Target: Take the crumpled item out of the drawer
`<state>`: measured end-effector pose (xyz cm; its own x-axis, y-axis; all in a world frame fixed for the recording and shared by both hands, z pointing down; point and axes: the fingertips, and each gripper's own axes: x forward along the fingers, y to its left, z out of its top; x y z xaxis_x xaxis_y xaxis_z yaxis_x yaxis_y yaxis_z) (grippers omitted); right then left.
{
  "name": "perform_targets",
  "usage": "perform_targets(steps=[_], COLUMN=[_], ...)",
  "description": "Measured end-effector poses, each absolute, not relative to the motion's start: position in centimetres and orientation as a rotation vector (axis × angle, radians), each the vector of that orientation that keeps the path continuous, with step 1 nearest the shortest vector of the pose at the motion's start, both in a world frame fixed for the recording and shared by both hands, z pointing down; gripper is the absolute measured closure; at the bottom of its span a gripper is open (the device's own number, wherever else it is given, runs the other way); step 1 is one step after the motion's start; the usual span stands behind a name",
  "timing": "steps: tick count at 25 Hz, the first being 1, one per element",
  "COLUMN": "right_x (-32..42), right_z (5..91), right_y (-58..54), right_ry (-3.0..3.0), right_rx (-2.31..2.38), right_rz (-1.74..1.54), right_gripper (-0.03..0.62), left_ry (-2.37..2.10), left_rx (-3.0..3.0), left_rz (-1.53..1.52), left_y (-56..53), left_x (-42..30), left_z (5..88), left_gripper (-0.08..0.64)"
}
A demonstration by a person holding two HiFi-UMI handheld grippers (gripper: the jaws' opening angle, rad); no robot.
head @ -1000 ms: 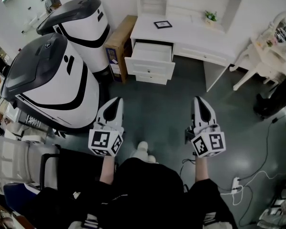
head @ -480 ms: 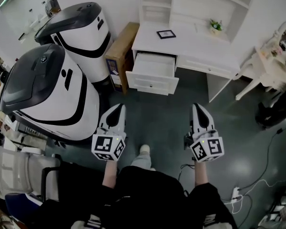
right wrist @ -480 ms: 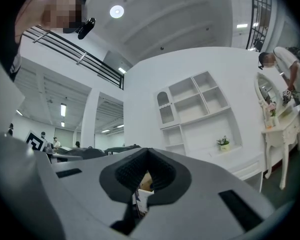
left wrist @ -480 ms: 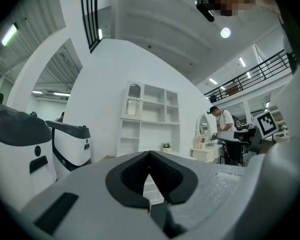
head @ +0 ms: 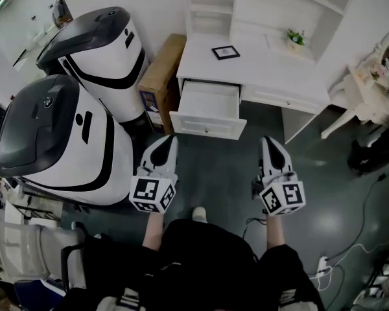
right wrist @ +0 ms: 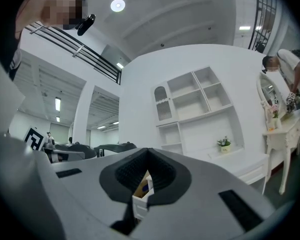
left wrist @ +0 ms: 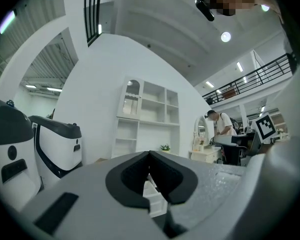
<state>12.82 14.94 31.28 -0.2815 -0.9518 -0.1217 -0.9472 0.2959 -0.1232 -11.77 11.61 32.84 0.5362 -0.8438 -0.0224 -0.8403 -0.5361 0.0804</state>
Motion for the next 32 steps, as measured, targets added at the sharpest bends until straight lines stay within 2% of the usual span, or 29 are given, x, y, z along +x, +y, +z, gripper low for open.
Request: perform_targets(steps=[18,32], right_x=[11.7,12.7], right_z=[34.5,37.7], right_y=[4.4,-9.1], right_ry=[2.411,2.549], right_rx=[-1.794,-1.681], right_rz=[-0.128,-0.294], right_gripper=[0.600,0.600], left_ry=[-1.436,-1.432], left_rx=[2.662,2.531], left_rz=[-0.010,0.082], left_y=[1.5,-9.7], left_x=[-12.3,-8.9], left_z=[36.3,40.1], left_gripper=[0.561,0.561])
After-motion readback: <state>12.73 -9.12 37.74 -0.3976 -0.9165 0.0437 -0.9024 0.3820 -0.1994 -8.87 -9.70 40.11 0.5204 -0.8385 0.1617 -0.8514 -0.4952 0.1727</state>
